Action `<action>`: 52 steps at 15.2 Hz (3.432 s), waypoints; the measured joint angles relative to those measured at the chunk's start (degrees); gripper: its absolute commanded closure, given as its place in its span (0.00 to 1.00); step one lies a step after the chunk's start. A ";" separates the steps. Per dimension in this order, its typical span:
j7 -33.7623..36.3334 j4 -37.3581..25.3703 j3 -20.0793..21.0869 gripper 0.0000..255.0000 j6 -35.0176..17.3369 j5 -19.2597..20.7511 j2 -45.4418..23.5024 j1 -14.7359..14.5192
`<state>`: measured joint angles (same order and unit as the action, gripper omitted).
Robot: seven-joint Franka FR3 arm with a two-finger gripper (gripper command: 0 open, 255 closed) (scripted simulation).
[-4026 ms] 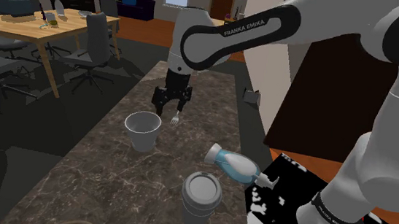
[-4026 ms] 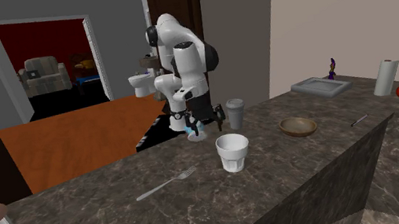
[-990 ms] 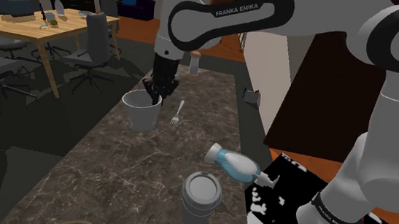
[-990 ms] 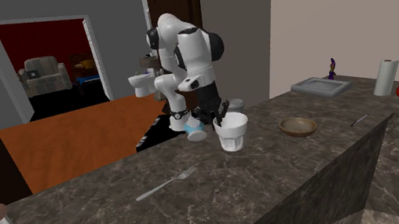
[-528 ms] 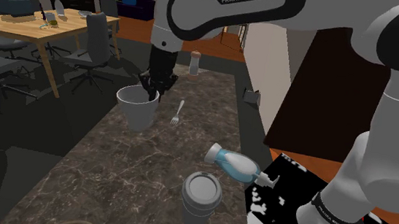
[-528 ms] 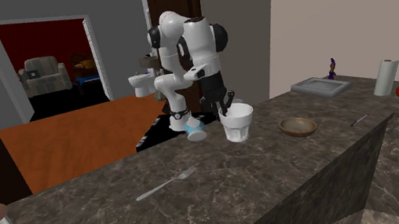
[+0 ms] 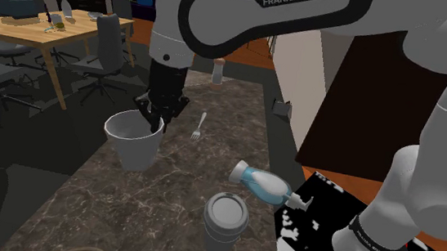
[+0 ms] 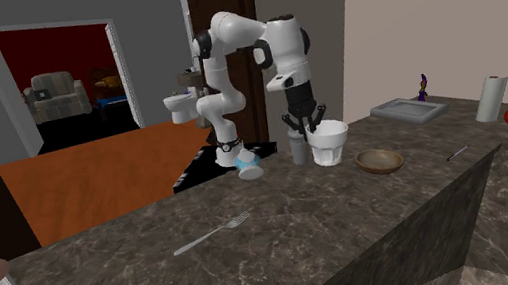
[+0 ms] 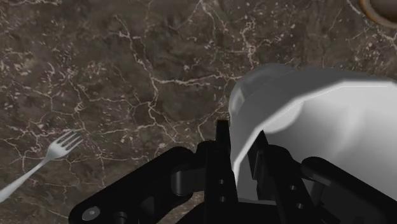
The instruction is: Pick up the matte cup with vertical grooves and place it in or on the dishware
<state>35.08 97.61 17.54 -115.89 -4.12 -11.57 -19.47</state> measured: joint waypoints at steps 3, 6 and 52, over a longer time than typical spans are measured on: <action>4.19 -1.24 1.35 1.00 0.22 1.07 -0.65 -2.53; 8.18 -2.34 2.62 1.00 0.73 2.01 -0.91 -4.95; 27.93 -4.42 6.11 0.00 -9.30 11.16 -12.85 -18.74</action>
<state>63.02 93.18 23.66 -125.18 7.04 -24.42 -38.21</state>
